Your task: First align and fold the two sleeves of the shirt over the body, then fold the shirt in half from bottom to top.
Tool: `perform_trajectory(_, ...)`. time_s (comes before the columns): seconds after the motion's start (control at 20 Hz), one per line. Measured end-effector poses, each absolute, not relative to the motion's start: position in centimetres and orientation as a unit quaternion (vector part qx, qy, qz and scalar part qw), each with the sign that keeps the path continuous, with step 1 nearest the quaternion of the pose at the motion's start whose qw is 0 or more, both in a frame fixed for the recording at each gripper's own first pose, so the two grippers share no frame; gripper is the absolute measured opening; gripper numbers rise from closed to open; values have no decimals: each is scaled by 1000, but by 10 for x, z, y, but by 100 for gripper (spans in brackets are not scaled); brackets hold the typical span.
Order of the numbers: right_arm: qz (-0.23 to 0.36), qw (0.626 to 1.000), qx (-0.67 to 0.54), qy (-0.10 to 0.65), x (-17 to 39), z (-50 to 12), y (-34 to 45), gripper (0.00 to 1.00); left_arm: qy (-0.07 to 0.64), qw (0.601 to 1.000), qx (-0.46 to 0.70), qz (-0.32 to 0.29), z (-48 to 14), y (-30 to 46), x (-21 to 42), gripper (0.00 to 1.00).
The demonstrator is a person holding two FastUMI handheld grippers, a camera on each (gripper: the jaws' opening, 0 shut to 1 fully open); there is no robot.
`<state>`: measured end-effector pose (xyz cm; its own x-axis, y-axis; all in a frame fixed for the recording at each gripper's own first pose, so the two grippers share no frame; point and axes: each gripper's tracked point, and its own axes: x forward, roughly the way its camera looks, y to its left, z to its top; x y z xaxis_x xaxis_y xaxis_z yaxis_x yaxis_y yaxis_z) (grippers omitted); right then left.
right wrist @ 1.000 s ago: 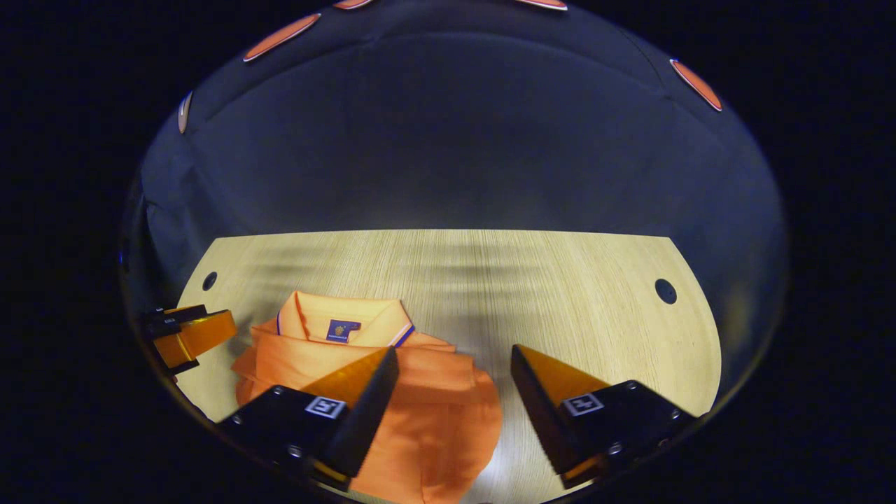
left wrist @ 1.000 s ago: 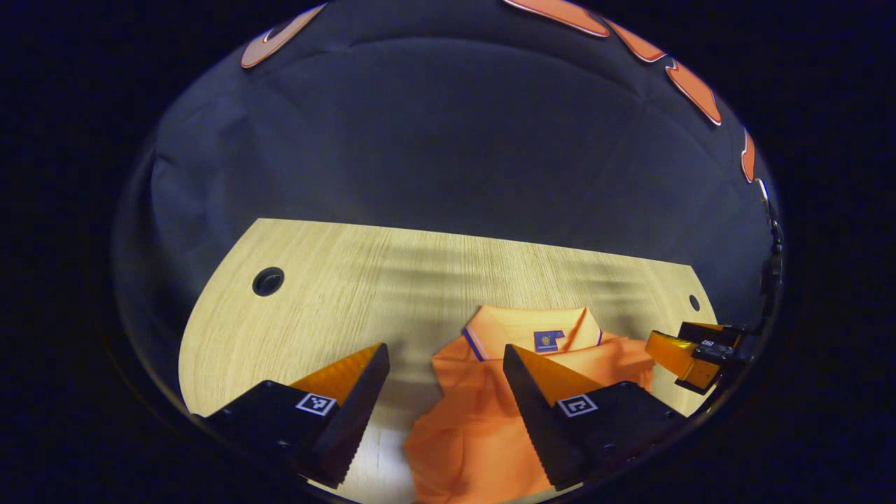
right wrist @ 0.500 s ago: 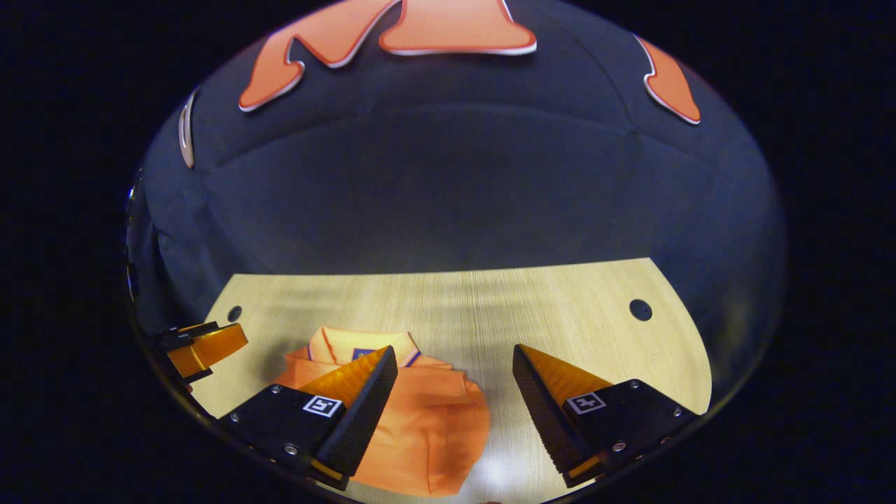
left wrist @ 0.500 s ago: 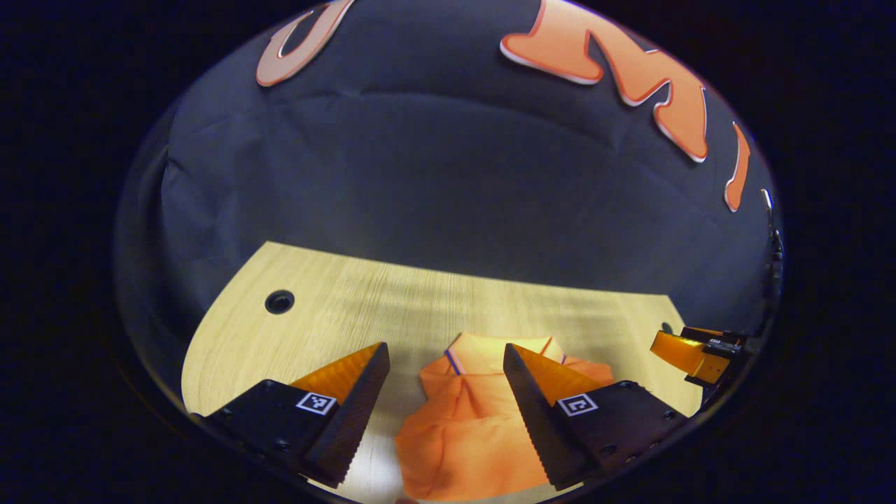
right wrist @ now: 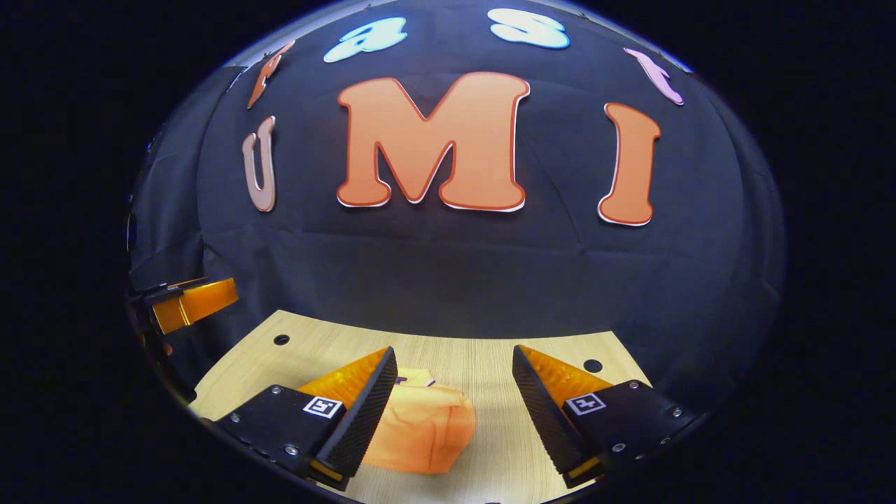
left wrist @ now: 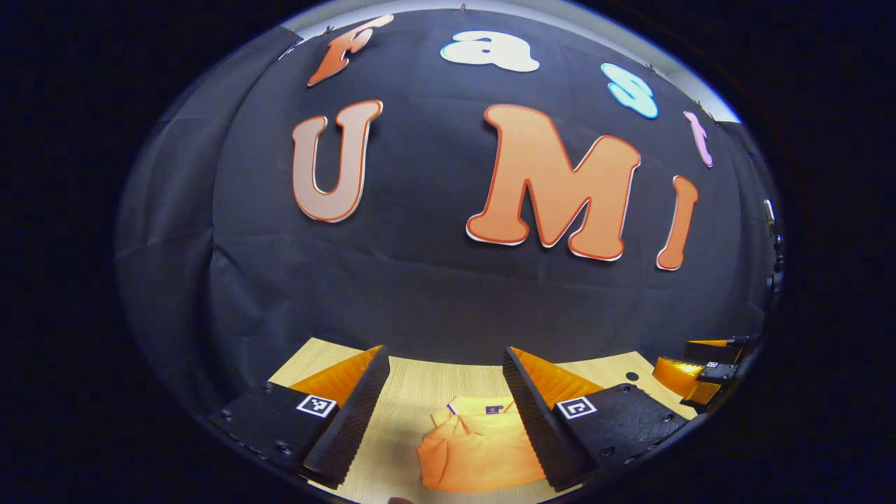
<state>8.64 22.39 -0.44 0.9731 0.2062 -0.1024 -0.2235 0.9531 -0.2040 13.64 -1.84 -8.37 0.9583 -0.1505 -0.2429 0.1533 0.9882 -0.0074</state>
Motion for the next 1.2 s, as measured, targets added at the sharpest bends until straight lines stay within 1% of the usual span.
perform_trajectory(0.05,107,989,-99,30,73,0,221,100,108,991,4,-79,-75,-16,116,98)
perform_trajectory(0.2,119,990,-78,3,39,5,217,99,96,993,22,-71,-90,-11,75,98)
perform_trajectory(0.45,104,992,-64,-3,8,0,193,99,100,992,-6,-71,-89,-11,48,98)
perform_trajectory(0.7,95,994,-56,2,10,-8,158,99,93,994,-1,-60,-83,-18,47,98)
perform_trajectory(0.75,96,994,-54,7,14,-9,153,99,89,994,2,-59,-81,-21,47,100)
perform_trajectory(0.8,99,994,-52,9,18,-9,148,99,87,995,4,-56,-81,-24,49,98)
perform_trajectory(0.95,112,992,-62,10,27,-8,143,99,77,996,-5,-54,-79,-39,50,98)
perform_trajectory(1.2,137,986,-93,26,38,-11,151,99,83,996,-5,-35,-78,-50,54,98)
